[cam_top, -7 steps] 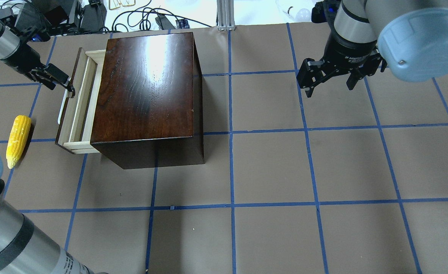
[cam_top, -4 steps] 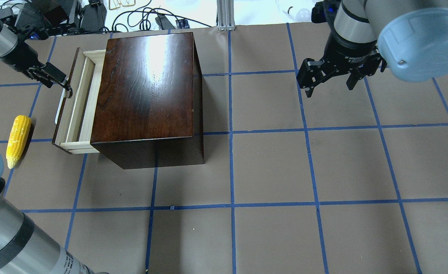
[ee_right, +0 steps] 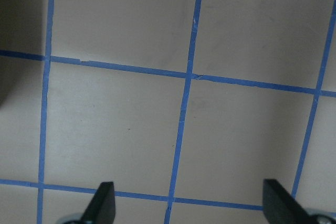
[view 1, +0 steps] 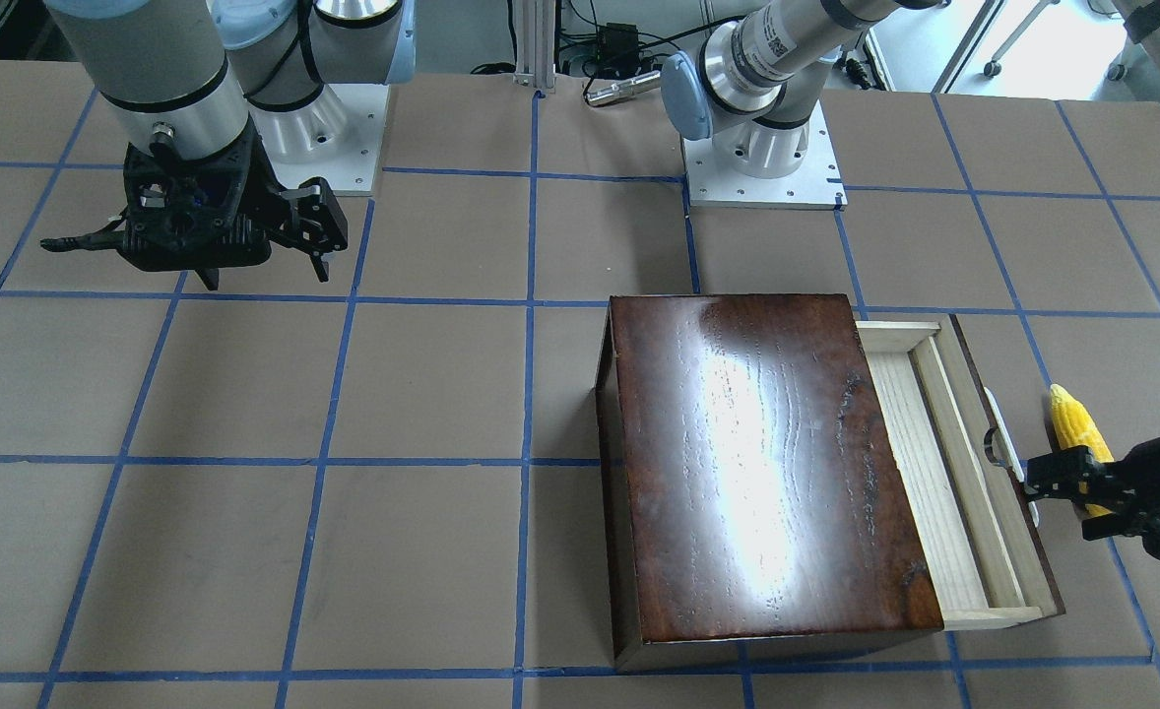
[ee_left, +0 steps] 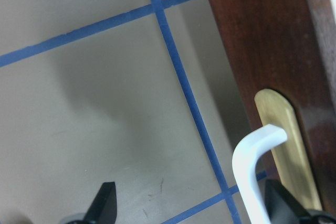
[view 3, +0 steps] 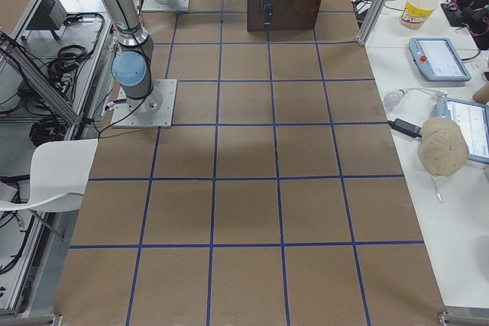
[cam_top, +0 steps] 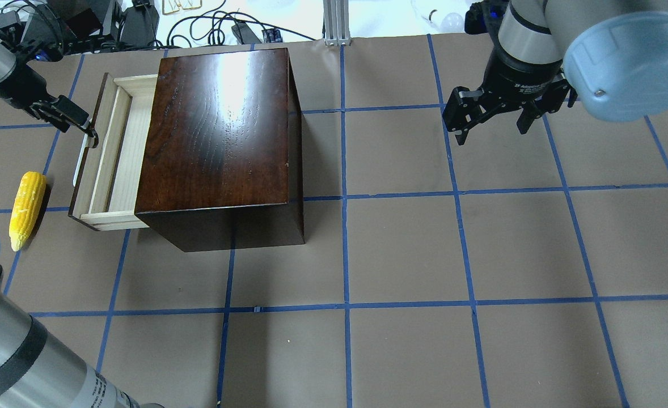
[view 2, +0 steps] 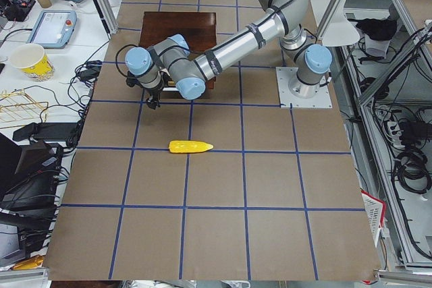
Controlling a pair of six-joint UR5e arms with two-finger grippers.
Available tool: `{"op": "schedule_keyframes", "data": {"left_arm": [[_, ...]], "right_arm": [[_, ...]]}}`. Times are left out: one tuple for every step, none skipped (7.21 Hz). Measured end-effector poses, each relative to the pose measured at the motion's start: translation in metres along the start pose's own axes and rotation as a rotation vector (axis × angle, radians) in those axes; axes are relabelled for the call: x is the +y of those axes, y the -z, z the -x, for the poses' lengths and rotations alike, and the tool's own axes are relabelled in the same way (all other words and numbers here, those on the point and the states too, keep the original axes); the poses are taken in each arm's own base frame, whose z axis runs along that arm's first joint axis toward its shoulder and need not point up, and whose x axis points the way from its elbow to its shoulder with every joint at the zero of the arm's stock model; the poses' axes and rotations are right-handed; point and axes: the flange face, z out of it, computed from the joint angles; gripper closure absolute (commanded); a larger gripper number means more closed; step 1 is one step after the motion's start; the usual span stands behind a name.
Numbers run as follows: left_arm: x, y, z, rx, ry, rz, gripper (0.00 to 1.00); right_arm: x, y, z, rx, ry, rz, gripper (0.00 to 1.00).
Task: Open drawer and put corn inside
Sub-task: 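Release the handle and move the left gripper over the yellow corn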
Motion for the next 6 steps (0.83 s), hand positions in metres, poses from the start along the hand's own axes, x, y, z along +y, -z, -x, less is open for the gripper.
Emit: {"op": "schedule_keyframes", "data": {"left_arm": [[0.001,0.004,-0.001,-0.006,-0.001,0.000,0.00],[0.004,0.013,-0.005,-0.012,0.001,-0.003,0.00],[0.010,0.026,-0.006,-0.020,0.014,-0.008,0.00],[0.024,0.042,0.002,-0.037,0.042,-0.016,0.00],[0.042,0.056,0.015,-0.065,0.074,-0.012,0.00],[0.057,0.064,0.029,-0.093,0.103,0.001,0.00]], "right_arm": [[0.000,0.000,0.000,0.000,0.000,0.000,0.00],[0.000,0.000,0.000,0.000,0.000,0.000,0.00],[0.000,0.000,0.000,0.000,0.000,0.000,0.00],[0.000,0.000,0.000,0.000,0.000,0.000,0.00],[0.000,0.000,0.000,0.000,0.000,0.000,0.00],[0.000,0.000,0.000,0.000,0.000,0.000,0.00]]}}
